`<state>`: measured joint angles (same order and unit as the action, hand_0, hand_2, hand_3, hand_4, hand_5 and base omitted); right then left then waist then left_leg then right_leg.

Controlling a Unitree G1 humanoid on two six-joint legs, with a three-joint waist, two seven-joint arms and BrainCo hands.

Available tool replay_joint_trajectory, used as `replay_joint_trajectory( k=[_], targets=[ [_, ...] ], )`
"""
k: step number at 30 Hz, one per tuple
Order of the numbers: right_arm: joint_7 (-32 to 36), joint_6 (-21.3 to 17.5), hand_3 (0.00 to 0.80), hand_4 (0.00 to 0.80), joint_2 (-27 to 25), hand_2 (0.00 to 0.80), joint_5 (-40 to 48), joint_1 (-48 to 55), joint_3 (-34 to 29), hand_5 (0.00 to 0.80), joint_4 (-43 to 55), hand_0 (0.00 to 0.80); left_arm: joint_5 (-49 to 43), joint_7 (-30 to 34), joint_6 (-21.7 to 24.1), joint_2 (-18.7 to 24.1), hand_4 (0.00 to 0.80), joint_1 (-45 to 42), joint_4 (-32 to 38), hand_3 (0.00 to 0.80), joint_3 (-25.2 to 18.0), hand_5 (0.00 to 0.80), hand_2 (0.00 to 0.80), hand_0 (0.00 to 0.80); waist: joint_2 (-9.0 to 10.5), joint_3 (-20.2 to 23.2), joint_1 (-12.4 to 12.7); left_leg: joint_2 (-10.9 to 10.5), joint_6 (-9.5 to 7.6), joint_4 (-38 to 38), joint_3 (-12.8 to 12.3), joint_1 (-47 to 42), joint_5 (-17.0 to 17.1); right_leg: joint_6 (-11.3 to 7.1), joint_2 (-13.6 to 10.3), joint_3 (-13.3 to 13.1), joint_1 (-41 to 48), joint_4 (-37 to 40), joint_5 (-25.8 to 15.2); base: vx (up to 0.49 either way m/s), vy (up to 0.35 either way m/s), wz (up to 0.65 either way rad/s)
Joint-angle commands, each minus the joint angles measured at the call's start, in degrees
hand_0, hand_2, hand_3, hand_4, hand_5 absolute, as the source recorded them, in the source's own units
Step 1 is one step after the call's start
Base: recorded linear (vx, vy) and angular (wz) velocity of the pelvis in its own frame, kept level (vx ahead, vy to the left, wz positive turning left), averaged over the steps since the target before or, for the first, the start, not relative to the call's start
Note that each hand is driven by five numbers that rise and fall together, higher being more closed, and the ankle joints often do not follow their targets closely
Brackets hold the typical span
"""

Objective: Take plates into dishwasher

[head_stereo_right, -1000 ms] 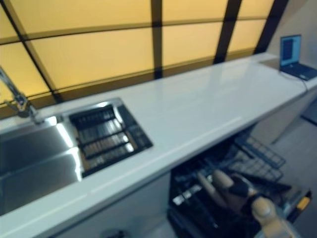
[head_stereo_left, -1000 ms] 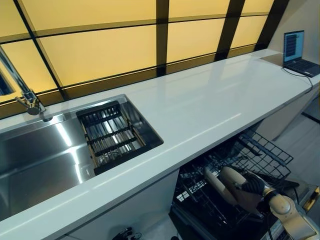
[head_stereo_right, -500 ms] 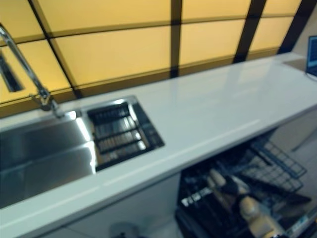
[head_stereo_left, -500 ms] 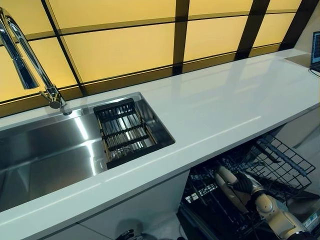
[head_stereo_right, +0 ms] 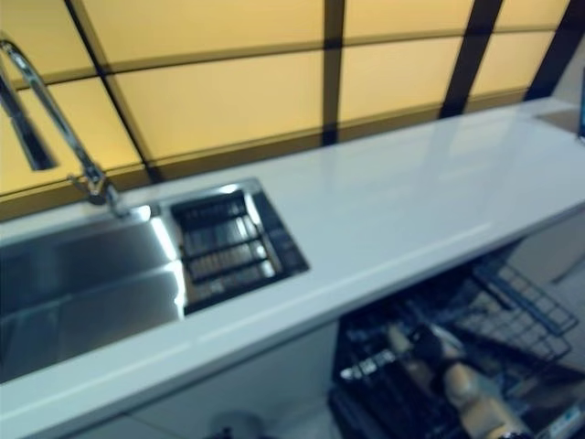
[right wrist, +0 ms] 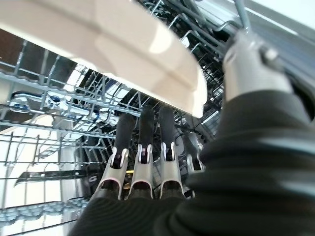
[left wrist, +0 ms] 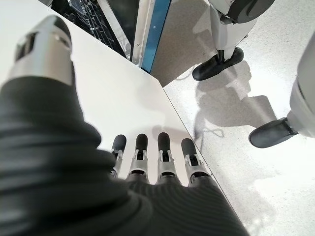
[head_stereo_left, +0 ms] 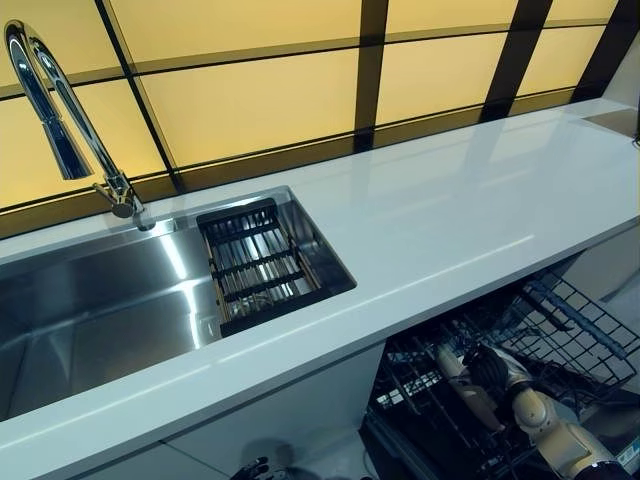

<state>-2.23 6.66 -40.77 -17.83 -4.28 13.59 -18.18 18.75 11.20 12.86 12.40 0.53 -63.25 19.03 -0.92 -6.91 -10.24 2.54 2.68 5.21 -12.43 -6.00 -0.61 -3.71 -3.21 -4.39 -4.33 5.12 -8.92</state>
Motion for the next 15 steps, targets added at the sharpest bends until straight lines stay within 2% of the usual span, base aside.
replay_joint_trajectory(
  k=[1,13,15],
  targets=[
    [0.11,0.33,0.000,0.000,-1.13,0.000,1.40,-3.09,-3.66,0.000,1.66,0.000,-1.63,-0.40,1.91,1.94,0.000,3.12,0.18,0.000,-0.35,0.000,0.000,0.000,4.11,-0.88,-0.07,-1.81,-3.05,-0.21,2.91,0.83,-1.33,-3.85,-0.52,-1.84,0.06,-0.67,0.27,0.000,0.000,0.00],
    [4.78,1.63,0.000,0.000,-7.56,0.000,4.66,-3.82,-11.51,0.000,5.79,0.000,-1.92,-0.72,0.83,2.66,0.000,3.13,-0.04,0.000,-1.51,0.000,0.000,0.000,5.37,0.12,-1.00,-1.29,-2.96,-0.21,1.86,-0.02,-1.59,-3.85,0.01,-2.82,0.72,-0.60,0.18,0.003,0.001,0.00],
    [6.31,2.90,0.000,0.000,-9.78,0.000,6.42,-5.28,-13.34,0.000,6.19,0.000,-2.00,-0.91,0.20,3.01,0.000,3.03,0.00,0.000,-1.76,0.000,0.000,0.000,5.74,0.46,-1.15,-1.13,-2.83,-0.21,1.67,-0.30,-1.63,-3.84,0.18,-2.94,0.93,-0.59,0.10,0.027,0.007,-0.03]
  ],
)
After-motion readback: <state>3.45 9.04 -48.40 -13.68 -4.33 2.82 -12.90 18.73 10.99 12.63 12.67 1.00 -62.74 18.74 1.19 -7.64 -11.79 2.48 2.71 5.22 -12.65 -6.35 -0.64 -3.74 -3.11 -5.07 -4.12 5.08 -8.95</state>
